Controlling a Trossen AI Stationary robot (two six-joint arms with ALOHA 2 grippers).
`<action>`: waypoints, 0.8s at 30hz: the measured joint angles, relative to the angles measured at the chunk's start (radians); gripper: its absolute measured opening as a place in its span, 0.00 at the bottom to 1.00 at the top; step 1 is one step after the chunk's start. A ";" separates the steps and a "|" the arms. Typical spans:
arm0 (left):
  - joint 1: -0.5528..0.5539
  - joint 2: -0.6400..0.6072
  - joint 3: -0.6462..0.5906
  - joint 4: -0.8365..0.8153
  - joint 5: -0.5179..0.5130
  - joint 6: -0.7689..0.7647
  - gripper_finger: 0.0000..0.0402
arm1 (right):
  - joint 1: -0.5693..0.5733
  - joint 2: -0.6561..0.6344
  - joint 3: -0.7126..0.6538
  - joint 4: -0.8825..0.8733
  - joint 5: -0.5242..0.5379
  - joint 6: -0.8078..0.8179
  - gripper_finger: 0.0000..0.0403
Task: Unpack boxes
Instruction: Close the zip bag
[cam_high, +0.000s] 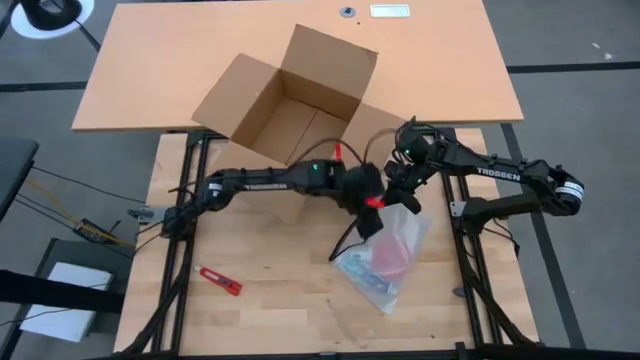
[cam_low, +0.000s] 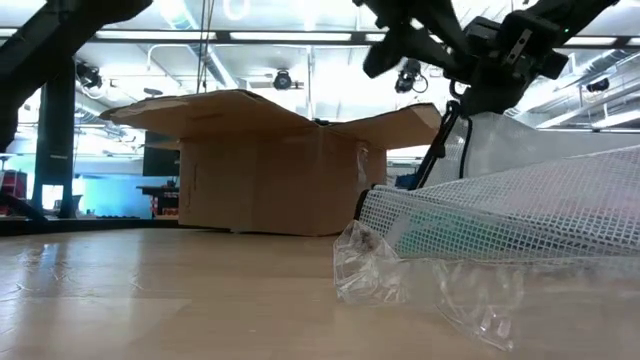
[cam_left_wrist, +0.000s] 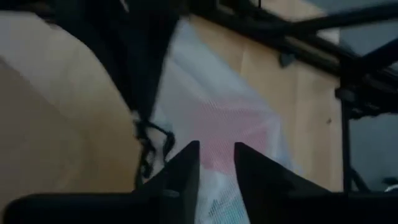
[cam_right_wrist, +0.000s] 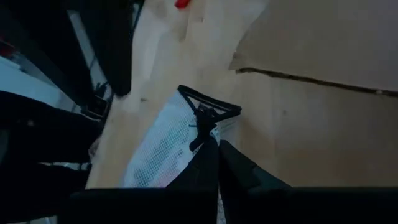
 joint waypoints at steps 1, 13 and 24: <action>0.009 -0.014 -0.003 -0.003 0.009 -0.002 0.31 | 0.004 0.000 0.000 0.002 0.012 -0.007 0.00; 0.045 -0.052 0.000 -0.125 -0.094 0.191 0.39 | 0.064 -0.003 0.001 0.073 0.217 -0.127 0.00; 0.054 -0.028 -0.002 -0.154 -0.105 0.139 0.39 | 0.068 -0.004 0.002 0.106 0.186 -0.144 0.00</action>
